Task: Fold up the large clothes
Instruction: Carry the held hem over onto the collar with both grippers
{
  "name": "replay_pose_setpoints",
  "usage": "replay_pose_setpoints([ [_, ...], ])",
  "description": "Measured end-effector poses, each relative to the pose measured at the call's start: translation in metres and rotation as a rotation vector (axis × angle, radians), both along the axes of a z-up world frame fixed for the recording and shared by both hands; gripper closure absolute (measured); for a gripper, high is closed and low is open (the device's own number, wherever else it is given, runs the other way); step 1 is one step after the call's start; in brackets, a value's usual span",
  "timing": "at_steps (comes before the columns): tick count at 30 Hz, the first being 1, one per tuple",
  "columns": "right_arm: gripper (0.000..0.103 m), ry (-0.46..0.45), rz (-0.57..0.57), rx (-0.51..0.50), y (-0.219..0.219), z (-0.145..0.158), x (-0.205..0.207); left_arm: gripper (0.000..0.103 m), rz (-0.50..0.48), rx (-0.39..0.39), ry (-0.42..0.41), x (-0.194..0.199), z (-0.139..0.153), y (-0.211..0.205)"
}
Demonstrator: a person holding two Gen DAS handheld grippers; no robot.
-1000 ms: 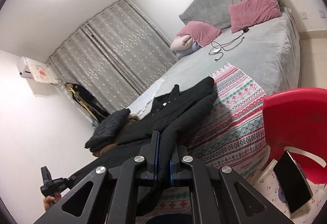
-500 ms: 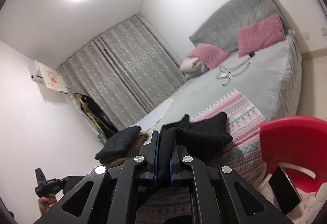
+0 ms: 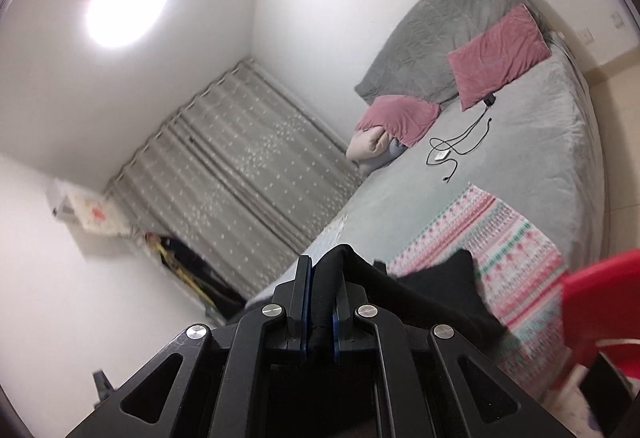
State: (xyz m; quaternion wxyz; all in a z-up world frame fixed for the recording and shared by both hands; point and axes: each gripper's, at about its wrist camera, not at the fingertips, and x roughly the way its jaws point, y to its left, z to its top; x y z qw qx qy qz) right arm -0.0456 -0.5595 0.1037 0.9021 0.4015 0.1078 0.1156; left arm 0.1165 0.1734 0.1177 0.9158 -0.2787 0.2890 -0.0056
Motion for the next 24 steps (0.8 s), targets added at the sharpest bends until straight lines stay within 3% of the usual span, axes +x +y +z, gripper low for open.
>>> replay_pose_setpoints([
  [5, 0.096, 0.069, -0.048, 0.077, -0.008, -0.002, 0.098, 0.098, 0.064, 0.089, 0.082, 0.097, -0.004, -0.018],
  [10, 0.096, 0.174, -0.068, 0.110, -0.016, -0.027, 0.196, 0.098, 0.083, 0.155, 0.158, 0.183, -0.025, -0.038],
  [20, 0.095, 0.420, -0.087, 0.122, -0.025, -0.120, 0.339, 0.097, 0.095, 0.236, 0.373, 0.303, -0.112, -0.065],
  [24, 0.095, 0.518, -0.100, 0.132, -0.026, -0.161, 0.378, 0.089, 0.084, 0.220, 0.466, 0.332, -0.150, -0.069],
])
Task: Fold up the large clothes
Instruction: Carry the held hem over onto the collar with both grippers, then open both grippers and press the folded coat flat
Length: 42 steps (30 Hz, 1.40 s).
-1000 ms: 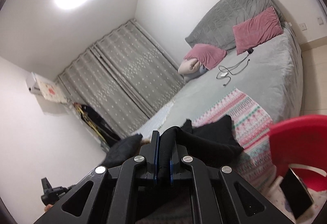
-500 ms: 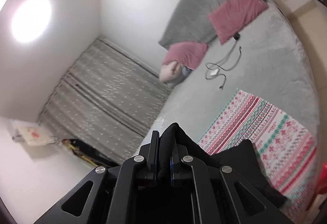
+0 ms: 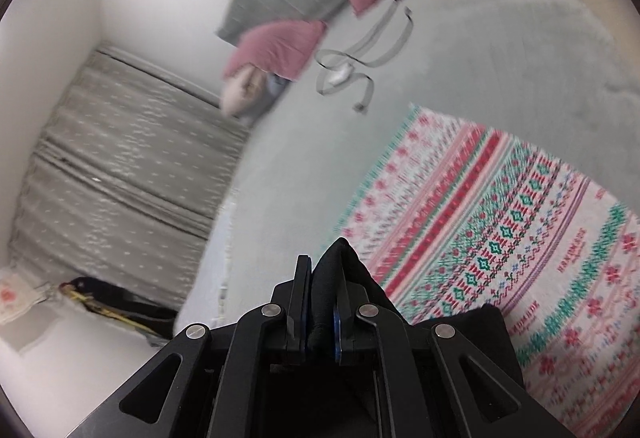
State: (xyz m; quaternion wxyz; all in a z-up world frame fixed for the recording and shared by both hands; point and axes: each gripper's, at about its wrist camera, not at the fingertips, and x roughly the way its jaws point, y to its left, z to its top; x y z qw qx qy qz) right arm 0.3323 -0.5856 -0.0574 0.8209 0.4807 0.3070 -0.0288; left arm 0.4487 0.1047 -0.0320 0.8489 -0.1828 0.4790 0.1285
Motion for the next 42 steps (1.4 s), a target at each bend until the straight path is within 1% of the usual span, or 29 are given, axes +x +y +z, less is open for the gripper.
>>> replay_pose_setpoints([
  [2, 0.093, 0.059, -0.011, 0.020, -0.003, -0.024, 0.019, 0.087, -0.007, -0.014, 0.031, 0.009, -0.012, -0.002],
  [4, 0.090, 0.118, -0.013, 0.020, -0.005, -0.041, 0.034, 0.087, -0.010, 0.002, 0.050, 0.016, -0.018, -0.004],
  [7, 0.086, 0.210, 0.010, -0.039, 0.001, -0.055, 0.058, 0.085, -0.007, -0.021, 0.038, 0.015, -0.015, -0.003],
  [8, 0.083, 0.224, 0.021, -0.061, 0.002, -0.057, 0.063, 0.084, -0.003, -0.039, 0.034, 0.016, -0.012, -0.002],
  [9, 0.081, 0.217, 0.022, -0.070, 0.002, -0.056, 0.064, 0.084, -0.002, -0.051, 0.033, 0.021, -0.010, -0.003],
  [11, 0.073, 0.187, 0.004, -0.079, -0.003, -0.051, 0.063, 0.082, -0.005, -0.081, 0.030, 0.027, -0.004, -0.002],
  [12, 0.069, 0.169, -0.024, -0.084, -0.007, -0.047, 0.060, 0.078, -0.004, -0.109, 0.020, 0.027, 0.001, -0.002],
  [13, 0.058, 0.141, -0.072, -0.107, -0.010, -0.041, 0.052, 0.075, -0.005, -0.133, 0.005, 0.028, 0.004, -0.003],
  [14, 0.050, 0.112, -0.104, -0.134, -0.010, -0.034, 0.044, 0.065, -0.010, -0.168, -0.034, 0.024, 0.011, -0.003],
  [15, 0.047, 0.094, -0.096, -0.156, -0.006, -0.028, 0.041, 0.055, -0.010, -0.194, -0.084, 0.019, 0.021, -0.003],
  [16, 0.047, 0.077, -0.058, -0.180, 0.000, -0.022, 0.039, 0.051, -0.006, -0.207, -0.129, 0.015, 0.030, -0.004],
  [17, 0.047, 0.063, -0.006, -0.218, 0.010, -0.015, 0.037, 0.043, 0.002, -0.215, -0.190, 0.008, 0.042, -0.004],
  [18, 0.047, 0.053, 0.023, -0.247, 0.019, -0.010, 0.035, 0.037, 0.011, -0.201, -0.275, -0.003, 0.058, -0.006],
  [19, 0.047, 0.028, 0.072, -0.295, 0.033, -0.001, 0.032, 0.034, 0.003, -0.174, -0.319, -0.010, 0.067, -0.009],
  [20, 0.047, 0.006, 0.123, -0.326, 0.046, 0.005, 0.031, 0.028, -0.022, -0.143, -0.342, -0.016, 0.074, -0.016],
  [21, 0.047, -0.017, 0.203, -0.364, 0.066, 0.012, 0.032, 0.027, -0.075, -0.119, -0.344, -0.019, 0.077, -0.027],
  [23, 0.046, -0.029, 0.429, -0.469, 0.120, 0.022, 0.040, 0.027, -0.213, -0.089, -0.295, -0.023, 0.071, -0.055],
  [24, 0.046, -0.026, 0.503, -0.503, 0.139, 0.022, 0.042, 0.027, -0.289, -0.065, -0.252, -0.025, 0.059, -0.074],
  [25, 0.046, -0.026, 0.596, -0.546, 0.166, 0.020, 0.045, 0.027, -0.334, -0.045, -0.222, -0.026, 0.048, -0.086],
  [27, 0.046, -0.006, 0.701, -0.582, 0.203, 0.005, 0.050, 0.027, -0.435, 0.013, -0.153, -0.030, 0.017, -0.119],
  [29, 0.046, 0.052, 0.816, -0.590, 0.235, -0.021, 0.061, 0.027, -0.501, 0.055, -0.100, -0.030, -0.007, -0.141],
  [30, 0.046, 0.079, 0.843, -0.596, 0.242, -0.030, 0.067, 0.027, -0.527, 0.083, -0.072, -0.029, -0.021, -0.153],
  [31, 0.046, 0.121, 0.855, -0.634, 0.251, -0.042, 0.074, 0.027, -0.530, 0.106, -0.062, -0.028, -0.029, -0.160],
  [33, 0.046, 0.150, 0.830, -0.722, 0.259, -0.055, 0.082, 0.027, -0.536, 0.173, -0.042, -0.023, -0.042, -0.168],
  [36, 0.046, 0.175, 0.744, -0.890, 0.262, -0.071, 0.101, 0.025, -0.513, 0.274, -0.047, -0.007, -0.058, -0.171],
  [37, 0.043, 0.183, 0.722, -0.910, 0.261, -0.076, 0.107, 0.024, -0.504, 0.276, -0.048, -0.003, -0.062, -0.170],
  [38, 0.041, 0.185, 0.705, -0.901, 0.259, -0.081, 0.111, 0.022, -0.489, 0.267, -0.050, 0.002, -0.065, -0.169],
  [41, 0.035, 0.189, 0.650, -0.896, 0.251, -0.078, 0.115, 0.020, -0.450, 0.244, -0.066, 0.004, -0.063, -0.161],
  [42, 0.035, 0.192, 0.638, -0.891, 0.249, -0.075, 0.114, 0.021, -0.446, 0.249, -0.068, 0.005, -0.060, -0.159],
])
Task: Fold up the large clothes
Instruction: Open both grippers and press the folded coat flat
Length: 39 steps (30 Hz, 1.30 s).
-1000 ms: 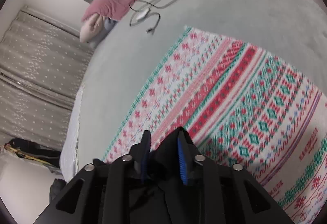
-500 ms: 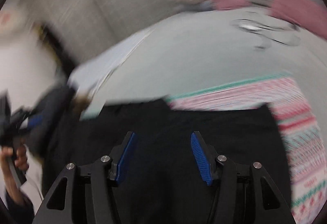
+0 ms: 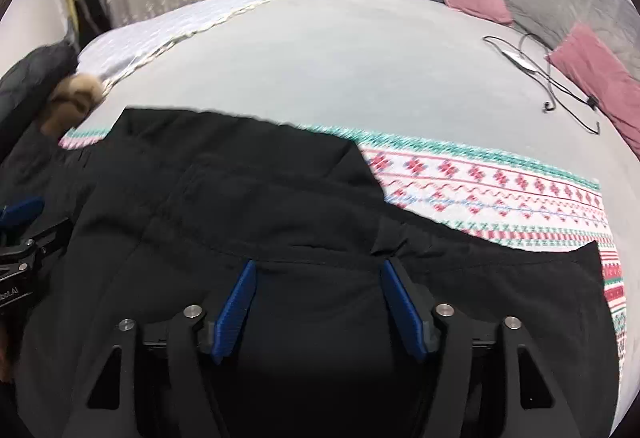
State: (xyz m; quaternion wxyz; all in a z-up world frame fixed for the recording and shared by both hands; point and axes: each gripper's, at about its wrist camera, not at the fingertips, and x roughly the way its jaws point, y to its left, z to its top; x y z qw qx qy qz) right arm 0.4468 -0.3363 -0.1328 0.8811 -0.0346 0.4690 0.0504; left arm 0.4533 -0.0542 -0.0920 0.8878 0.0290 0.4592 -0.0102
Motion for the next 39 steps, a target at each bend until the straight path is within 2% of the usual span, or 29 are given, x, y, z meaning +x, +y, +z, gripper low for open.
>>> replay_pose_setpoints([
  [2, 0.035, -0.018, -0.047, 0.032, -0.017, 0.012, -0.008, 0.022, 0.024, 0.032, -0.022, -0.008, 0.012, 0.008],
  [6, 0.033, -0.048, -0.050, 0.098, -0.061, 0.041, -0.037, 0.022, 0.010, -0.012, -0.085, -0.046, 0.049, 0.041],
  [9, 0.033, -0.065, -0.060, 0.021, -0.103, 0.053, -0.063, 0.022, 0.047, 0.066, -0.125, -0.074, 0.071, 0.073],
  [11, 0.032, -0.069, -0.146, -0.038, -0.142, 0.055, -0.075, 0.022, 0.099, 0.143, -0.159, -0.084, 0.079, 0.093],
  [13, 0.032, -0.042, -0.196, -0.002, -0.168, 0.051, -0.077, 0.022, 0.145, 0.217, -0.175, -0.083, 0.079, 0.107],
  [16, 0.033, 0.007, -0.174, 0.044, -0.174, 0.036, -0.070, 0.022, 0.095, 0.279, -0.095, -0.068, 0.052, 0.099],
  [17, 0.041, 0.023, -0.169, 0.033, -0.170, 0.029, -0.065, 0.025, 0.093, 0.325, -0.083, -0.065, 0.043, 0.094],
  [18, 0.054, 0.040, -0.172, 0.021, -0.169, 0.024, -0.062, 0.038, 0.097, 0.383, -0.079, -0.061, 0.033, 0.090],
  [19, 0.092, 0.061, -0.190, 0.000, -0.168, 0.019, -0.057, 0.048, 0.094, 0.414, -0.072, -0.057, 0.025, 0.088],
  [20, 0.097, 0.064, -0.211, -0.013, -0.165, 0.020, -0.056, 0.074, 0.096, 0.415, -0.057, -0.053, 0.020, 0.088],
  [21, 0.097, 0.050, -0.217, 0.005, -0.167, 0.022, -0.056, 0.096, 0.104, 0.402, -0.039, -0.050, 0.016, 0.090],
  [23, 0.099, 0.019, -0.227, 0.027, -0.173, 0.030, -0.053, 0.098, 0.122, 0.396, -0.044, -0.048, 0.015, 0.092],
  [25, 0.099, -0.018, -0.234, 0.044, -0.179, 0.039, -0.055, 0.099, 0.122, 0.405, -0.077, -0.048, 0.019, 0.091],
  [28, 0.099, -0.062, -0.235, 0.100, -0.186, 0.050, -0.054, 0.100, 0.143, 0.373, -0.114, -0.050, 0.025, 0.094],
  [31, 0.095, -0.009, -0.223, 0.138, -0.195, 0.036, -0.042, 0.100, 0.153, 0.367, -0.114, -0.049, 0.022, 0.098],
  [33, 0.090, 0.032, -0.265, 0.157, -0.204, 0.021, -0.039, 0.100, 0.152, 0.366, -0.113, -0.051, 0.022, 0.098],
  [34, 0.082, 0.051, -0.265, 0.182, -0.207, 0.016, -0.039, 0.100, 0.154, 0.360, -0.116, -0.051, 0.021, 0.100],
  [35, 0.069, 0.071, -0.255, 0.206, -0.207, 0.011, -0.039, 0.100, 0.157, 0.354, -0.119, -0.051, 0.021, 0.100],
  [37, 0.053, 0.100, -0.225, 0.187, -0.199, 0.002, -0.038, 0.100, 0.164, 0.352, -0.124, -0.051, 0.019, 0.101],
  [39, 0.055, 0.083, -0.200, 0.151, -0.190, 0.002, -0.040, 0.100, 0.171, 0.347, -0.134, -0.054, 0.021, 0.100],
])
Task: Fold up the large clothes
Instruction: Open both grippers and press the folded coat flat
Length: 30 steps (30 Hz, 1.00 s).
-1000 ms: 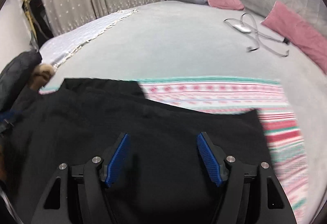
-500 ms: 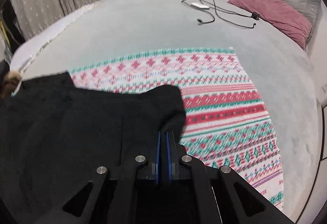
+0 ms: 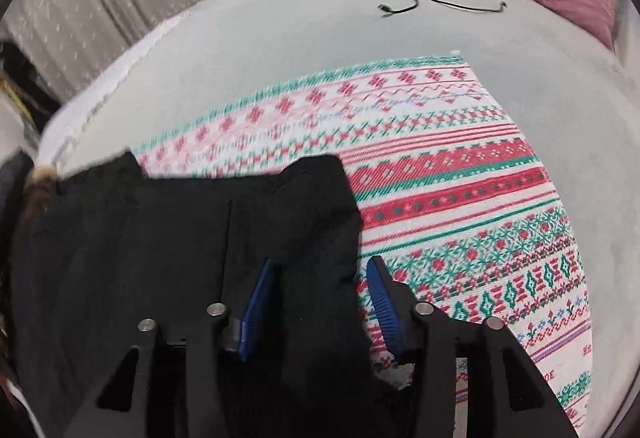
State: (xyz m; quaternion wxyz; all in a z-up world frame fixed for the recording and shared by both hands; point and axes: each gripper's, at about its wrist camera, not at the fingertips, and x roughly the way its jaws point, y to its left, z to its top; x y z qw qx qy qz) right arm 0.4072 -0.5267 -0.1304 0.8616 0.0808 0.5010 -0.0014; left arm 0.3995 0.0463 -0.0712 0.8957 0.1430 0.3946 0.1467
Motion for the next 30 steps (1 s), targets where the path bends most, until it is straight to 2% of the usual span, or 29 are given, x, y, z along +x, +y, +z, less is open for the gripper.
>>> replay_pose_setpoints([
  [2, 0.096, -0.009, 0.011, 0.023, 0.001, 0.003, 0.000, 0.100, 0.012, -0.028, -0.031, -0.003, 0.006, 0.003],
  [5, 0.098, -0.077, -0.025, -0.012, -0.002, 0.024, -0.004, 0.100, 0.039, -0.043, -0.080, -0.005, 0.018, 0.005],
  [8, 0.099, -0.190, -0.095, -0.010, -0.010, 0.055, -0.010, 0.100, 0.048, 0.014, -0.122, -0.004, 0.021, -0.002],
  [10, 0.099, -0.221, -0.129, -0.030, -0.009, 0.063, -0.008, 0.100, 0.073, 0.034, -0.121, 0.003, 0.015, -0.004],
  [12, 0.099, -0.167, -0.156, -0.074, -0.006, 0.047, 0.009, 0.100, 0.103, 0.057, -0.096, 0.012, -0.001, -0.005],
  [15, 0.099, -0.047, -0.201, -0.126, -0.004, -0.002, 0.030, 0.101, 0.146, 0.072, -0.053, 0.022, -0.023, 0.001],
  [16, 0.100, -0.042, -0.224, -0.124, -0.006, -0.012, 0.032, 0.102, 0.163, 0.071, -0.043, 0.025, -0.027, 0.003],
  [18, 0.100, -0.068, -0.255, -0.139, -0.007, -0.012, 0.030, 0.103, 0.205, 0.084, -0.035, 0.029, -0.031, 0.008],
  [20, 0.101, -0.067, -0.256, -0.223, 0.000, -0.012, 0.037, 0.103, 0.211, 0.089, -0.030, 0.031, -0.032, 0.007],
  [24, 0.100, -0.068, -0.234, -0.288, 0.012, -0.011, 0.038, 0.102, 0.140, 0.131, -0.016, 0.032, -0.030, -0.008],
  [25, 0.098, -0.062, -0.236, -0.267, 0.012, -0.007, 0.035, 0.099, 0.108, 0.119, -0.007, 0.031, -0.025, -0.011],
  [26, 0.095, -0.057, -0.255, -0.211, 0.007, 0.001, 0.029, 0.091, 0.088, 0.106, -0.006, 0.029, -0.018, -0.012],
  [27, 0.094, -0.073, -0.279, -0.149, 0.002, 0.009, 0.020, 0.079, 0.068, 0.086, -0.018, 0.022, -0.006, -0.014],
  [28, 0.092, -0.101, -0.296, -0.104, -0.002, 0.019, 0.010, 0.072, 0.060, 0.071, -0.036, 0.015, 0.005, -0.014],
  [30, 0.082, -0.191, -0.317, -0.042, 0.000, 0.050, -0.021, 0.047, 0.053, 0.018, -0.075, -0.007, 0.029, -0.015],
])
